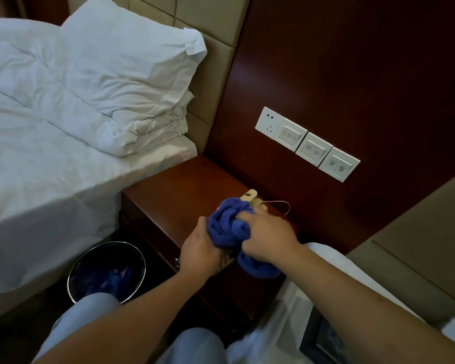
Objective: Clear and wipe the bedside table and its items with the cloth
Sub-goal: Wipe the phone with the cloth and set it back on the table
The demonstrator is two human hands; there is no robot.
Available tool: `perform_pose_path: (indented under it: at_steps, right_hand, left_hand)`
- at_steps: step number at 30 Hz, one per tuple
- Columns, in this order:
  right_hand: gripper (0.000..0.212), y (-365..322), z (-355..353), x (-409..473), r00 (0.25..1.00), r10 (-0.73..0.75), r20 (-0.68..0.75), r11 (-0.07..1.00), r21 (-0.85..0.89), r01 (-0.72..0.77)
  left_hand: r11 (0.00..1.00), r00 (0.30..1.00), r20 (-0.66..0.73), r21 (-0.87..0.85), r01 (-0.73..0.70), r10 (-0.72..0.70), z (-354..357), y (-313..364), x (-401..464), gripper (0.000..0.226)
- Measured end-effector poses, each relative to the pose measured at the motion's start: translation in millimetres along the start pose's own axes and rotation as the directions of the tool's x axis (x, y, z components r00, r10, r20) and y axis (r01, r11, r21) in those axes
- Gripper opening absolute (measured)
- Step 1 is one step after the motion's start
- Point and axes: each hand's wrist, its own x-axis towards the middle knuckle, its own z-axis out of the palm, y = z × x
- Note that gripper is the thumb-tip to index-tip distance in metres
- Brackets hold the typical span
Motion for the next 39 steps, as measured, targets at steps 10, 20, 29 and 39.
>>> perform_pose_path:
  at_steps: [10,20,29,39]
  right_hand:
    - [0.037,11,-10,25,0.978,0.209,-0.022,0.976,0.073,-0.207]
    - [0.051,-13,-6,35,0.995,0.053,-0.081,0.98,-0.186,-0.068]
    - [0.045,33,11,11,0.989,0.143,-0.031,0.98,0.147,-0.137]
    - [0.058,16,48,28,0.993,-0.059,0.102,0.993,0.105,0.048]
  left_hand:
    - [0.992,0.999,0.018,0.125,0.025,-0.027,-3,-5,4,0.059]
    - [0.994,0.998,0.05,0.109,-0.029,0.024,-6,2,5,0.049]
    - [0.974,0.957,0.208,0.14,0.176,-0.203,-35,3,37,0.062]
    - [0.843,0.837,0.277,-0.135,0.52,-0.472,-46,-62,61,0.092]
